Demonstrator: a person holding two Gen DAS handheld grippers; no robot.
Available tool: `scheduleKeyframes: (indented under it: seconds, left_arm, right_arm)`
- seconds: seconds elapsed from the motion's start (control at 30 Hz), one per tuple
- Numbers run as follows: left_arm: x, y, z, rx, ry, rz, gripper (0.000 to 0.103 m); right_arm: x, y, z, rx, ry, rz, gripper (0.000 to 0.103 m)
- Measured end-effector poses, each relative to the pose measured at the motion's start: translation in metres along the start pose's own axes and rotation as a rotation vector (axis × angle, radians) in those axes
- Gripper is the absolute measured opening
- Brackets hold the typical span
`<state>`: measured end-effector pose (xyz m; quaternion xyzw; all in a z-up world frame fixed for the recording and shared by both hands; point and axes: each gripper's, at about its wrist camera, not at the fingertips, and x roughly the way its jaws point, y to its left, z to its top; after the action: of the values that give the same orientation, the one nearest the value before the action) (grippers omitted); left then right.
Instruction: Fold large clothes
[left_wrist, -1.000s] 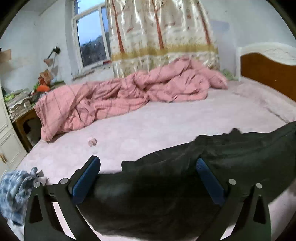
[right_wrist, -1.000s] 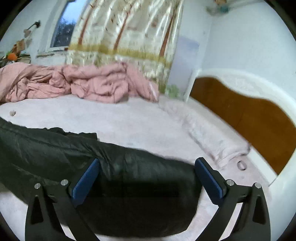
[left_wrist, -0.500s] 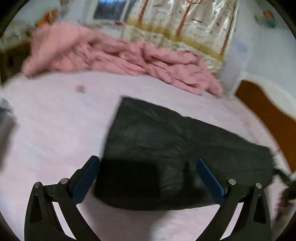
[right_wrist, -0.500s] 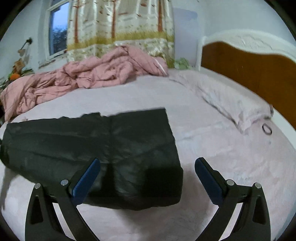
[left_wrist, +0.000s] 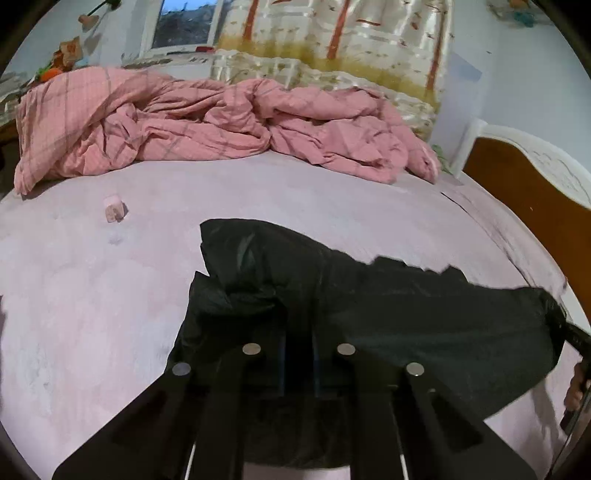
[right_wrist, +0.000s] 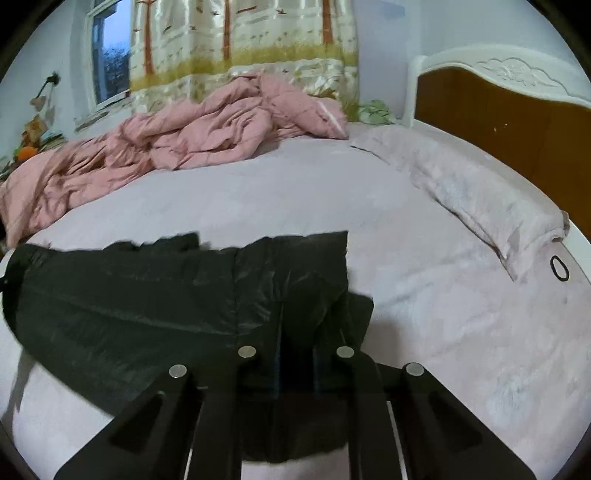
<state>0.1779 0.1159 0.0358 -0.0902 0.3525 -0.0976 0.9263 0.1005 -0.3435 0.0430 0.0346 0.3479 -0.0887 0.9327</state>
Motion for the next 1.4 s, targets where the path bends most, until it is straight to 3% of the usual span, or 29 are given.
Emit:
scheduleKeyframes:
  seconds: [0.23, 0.27, 0.3, 0.37, 0.4, 0.43, 0.5, 0.6, 0.67, 0.77, 0.87, 0.93, 0.97, 1.0, 1.03, 1.07, 1.1, 1.13, 1.17, 1.23, 1.4]
  left_arm:
    - [0.042, 0.003, 0.014, 0.025, 0.025, 0.063, 0.013]
    - [0.040, 0.004, 0.014, 0.026, 0.016, 0.054, 0.022]
    - [0.037, 0.007, 0.012, 0.020, 0.003, 0.031, 0.049]
    - [0.023, 0.012, 0.008, 0.007, -0.049, 0.010, 0.087]
    - [0.015, 0.013, 0.006, 0.004, -0.087, 0.011, 0.094]
    - [0.007, 0.015, 0.004, 0.002, -0.116, 0.010, 0.095]
    - [-0.001, 0.021, 0.000, -0.017, -0.109, -0.013, 0.100]
    - [-0.002, 0.033, -0.010, -0.098, -0.050, -0.060, 0.102]
    - [0.001, 0.036, -0.020, -0.113, -0.007, -0.081, 0.102]
    - [0.012, 0.038, -0.034, -0.123, 0.039, -0.099, 0.102]
    - [0.017, 0.044, -0.045, -0.162, 0.048, -0.206, 0.102]
    - [0.019, 0.047, -0.048, -0.161, 0.044, -0.226, 0.102]
    - [0.021, 0.047, -0.048, -0.153, 0.053, -0.225, 0.095]
    - [0.022, 0.047, -0.048, -0.147, 0.055, -0.213, 0.078]
    - [0.023, 0.049, -0.050, -0.144, 0.057, -0.193, 0.069]
    - [0.022, 0.051, -0.051, -0.154, 0.055, -0.212, 0.045]
    - [0.019, 0.053, -0.052, -0.170, 0.048, -0.236, 0.019]
    - [0.014, 0.053, -0.052, -0.186, 0.042, -0.280, 0.012]
    - [0.009, 0.051, -0.051, -0.182, 0.032, -0.292, 0.009]
    - [-0.011, 0.038, -0.050, -0.122, 0.003, -0.246, 0.006]
    - [-0.060, 0.027, -0.058, -0.098, -0.033, -0.252, 0.005]
  right_arm:
    - [0.050, 0.013, 0.020, -0.035, 0.053, -0.082, 0.013]
    - [0.050, 0.013, 0.019, -0.035, 0.056, -0.088, 0.013]
    - [0.049, 0.013, 0.019, -0.033, 0.055, -0.089, 0.020]
    - [0.039, 0.009, 0.014, -0.023, 0.048, -0.090, 0.046]
    - [0.031, 0.005, 0.011, -0.009, 0.029, -0.088, 0.070]
    - [0.024, 0.001, 0.008, 0.005, 0.008, -0.083, 0.083]
    - [0.004, -0.013, 0.001, 0.063, -0.051, -0.053, 0.085]
    - [-0.006, -0.033, -0.007, 0.151, -0.038, 0.036, 0.088]
    - [0.000, -0.046, -0.014, 0.221, 0.001, 0.140, 0.092]
    - [0.027, -0.058, -0.026, 0.299, 0.138, 0.263, 0.092]
    - [0.051, -0.063, -0.040, 0.389, 0.196, 0.372, 0.092]
    - [0.062, -0.064, -0.046, 0.437, 0.228, 0.446, 0.092]
    - [0.067, -0.063, -0.048, 0.449, 0.236, 0.486, 0.091]
    - [0.067, -0.061, -0.048, 0.439, 0.231, 0.497, 0.085]
    - [0.066, -0.058, -0.048, 0.418, 0.225, 0.496, 0.070]
    - [0.065, -0.055, -0.048, 0.399, 0.222, 0.497, 0.062]
    - [0.062, -0.051, -0.047, 0.380, 0.209, 0.503, 0.047]
    - [0.055, -0.046, -0.046, 0.352, 0.181, 0.501, 0.037]
    - [0.048, -0.043, -0.045, 0.323, 0.159, 0.490, 0.033]
    - [0.030, -0.036, -0.043, 0.258, 0.120, 0.451, 0.026]
    - [-0.023, -0.033, -0.051, 0.206, 0.068, 0.389, 0.025]
